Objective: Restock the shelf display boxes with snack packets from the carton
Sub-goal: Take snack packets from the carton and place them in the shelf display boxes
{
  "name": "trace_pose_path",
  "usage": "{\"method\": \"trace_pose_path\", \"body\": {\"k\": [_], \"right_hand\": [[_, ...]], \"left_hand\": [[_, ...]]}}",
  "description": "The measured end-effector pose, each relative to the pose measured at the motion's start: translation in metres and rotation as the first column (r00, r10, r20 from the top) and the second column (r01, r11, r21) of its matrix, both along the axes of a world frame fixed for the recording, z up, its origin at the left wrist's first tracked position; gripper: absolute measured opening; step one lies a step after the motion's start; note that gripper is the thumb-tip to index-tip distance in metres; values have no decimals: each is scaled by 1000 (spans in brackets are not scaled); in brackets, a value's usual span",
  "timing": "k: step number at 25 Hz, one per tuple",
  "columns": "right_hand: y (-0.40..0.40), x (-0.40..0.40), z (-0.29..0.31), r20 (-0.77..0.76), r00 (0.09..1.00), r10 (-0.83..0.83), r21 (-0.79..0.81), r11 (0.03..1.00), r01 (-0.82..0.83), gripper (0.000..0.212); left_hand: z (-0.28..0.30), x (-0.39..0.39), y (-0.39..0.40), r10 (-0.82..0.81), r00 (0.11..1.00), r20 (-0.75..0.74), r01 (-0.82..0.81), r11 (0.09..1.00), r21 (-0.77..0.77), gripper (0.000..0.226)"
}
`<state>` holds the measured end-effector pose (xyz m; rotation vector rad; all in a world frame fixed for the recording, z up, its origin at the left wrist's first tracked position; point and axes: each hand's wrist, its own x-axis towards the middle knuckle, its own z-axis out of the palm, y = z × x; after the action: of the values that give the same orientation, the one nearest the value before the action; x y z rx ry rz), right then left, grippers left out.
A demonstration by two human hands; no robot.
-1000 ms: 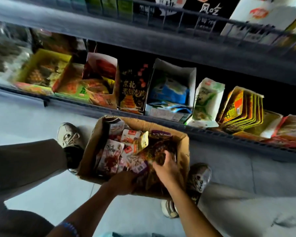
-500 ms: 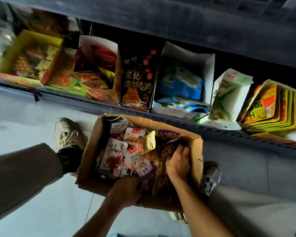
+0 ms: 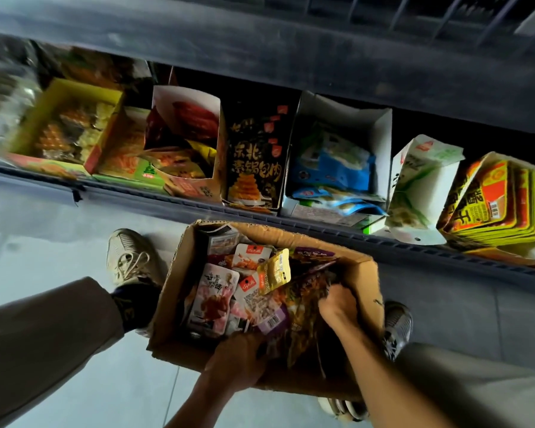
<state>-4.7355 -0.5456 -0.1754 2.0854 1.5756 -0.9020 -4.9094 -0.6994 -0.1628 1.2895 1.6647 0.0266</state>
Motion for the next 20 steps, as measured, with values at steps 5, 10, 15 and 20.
{"method": "trace_pose_path", "body": {"k": [5,10,15,20], "right_hand": [[-3,4,57,-436,844,-312,-110,950,294,25],[0,-1,144,-747,380,-545,-357,811,463,52],[-11,11,216,-934,172,-313,-184,833,522,21],[-40,0,260,-849,364,384,504,797,334,23]], "left_hand": [[20,-3,9,71,996,56,-83,966,245,62],[57,-10,26,432,880,199,-470,854,223,25],[121,-8,52,743,490,456,-853,517,73,16],[206,1,70,688,330,646,-498,708,-501,86]]}}
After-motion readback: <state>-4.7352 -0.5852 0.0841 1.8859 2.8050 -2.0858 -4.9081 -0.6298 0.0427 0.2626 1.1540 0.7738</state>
